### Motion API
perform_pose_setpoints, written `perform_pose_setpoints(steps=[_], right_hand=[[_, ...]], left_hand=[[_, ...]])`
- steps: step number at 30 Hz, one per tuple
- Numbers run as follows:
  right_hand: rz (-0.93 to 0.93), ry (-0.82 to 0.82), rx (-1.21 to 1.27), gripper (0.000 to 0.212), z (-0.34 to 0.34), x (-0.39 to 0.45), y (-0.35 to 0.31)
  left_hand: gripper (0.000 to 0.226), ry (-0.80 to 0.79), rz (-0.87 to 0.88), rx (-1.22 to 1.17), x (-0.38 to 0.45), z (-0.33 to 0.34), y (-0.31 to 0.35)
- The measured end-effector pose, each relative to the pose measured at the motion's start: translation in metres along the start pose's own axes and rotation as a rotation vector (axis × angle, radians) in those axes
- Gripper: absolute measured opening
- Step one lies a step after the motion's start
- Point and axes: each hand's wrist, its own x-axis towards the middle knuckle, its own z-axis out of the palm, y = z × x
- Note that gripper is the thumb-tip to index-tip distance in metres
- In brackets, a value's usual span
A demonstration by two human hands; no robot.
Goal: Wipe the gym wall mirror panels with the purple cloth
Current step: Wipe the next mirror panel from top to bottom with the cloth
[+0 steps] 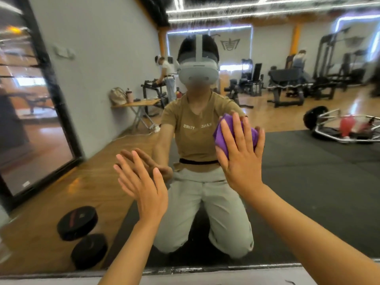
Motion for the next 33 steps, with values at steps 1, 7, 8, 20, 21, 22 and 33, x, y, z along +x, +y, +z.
perform_pose_setpoints(steps=[1,7,8,20,21,22,33], right_hand=[[0.020,0.030,-0.006,0.058,-0.006,0.025,0.005],[0.020,0.110,0.026,0.057,-0.014,0.069,0.022],[0.000,0.112,0.031,0.057,-0.010,0.056,0.023],[-0.181,-0.200,-0.070,0.058,0.015,-0.163,0.049],[-0.186,-0.207,-0.075,0.058,0.014,-0.160,0.050],[-0.193,-0.208,-0.077,0.057,0.012,-0.154,0.050],[0.035,0.113,-0.001,0.060,-0.026,0.074,0.071]], left_hand=[[0.075,0.009,0.002,-0.013,-0.001,0.003,0.005],[0.070,0.053,-0.031,-0.061,-0.002,0.018,0.025],[0.069,0.062,-0.030,-0.057,-0.003,0.019,0.024],[0.081,0.011,-0.056,-0.035,0.000,0.024,0.029],[0.082,0.013,-0.052,-0.029,0.000,0.025,0.028],[0.082,0.018,-0.050,-0.023,-0.001,0.026,0.027],[0.100,-0.010,-0.060,0.040,-0.001,0.025,0.031]])
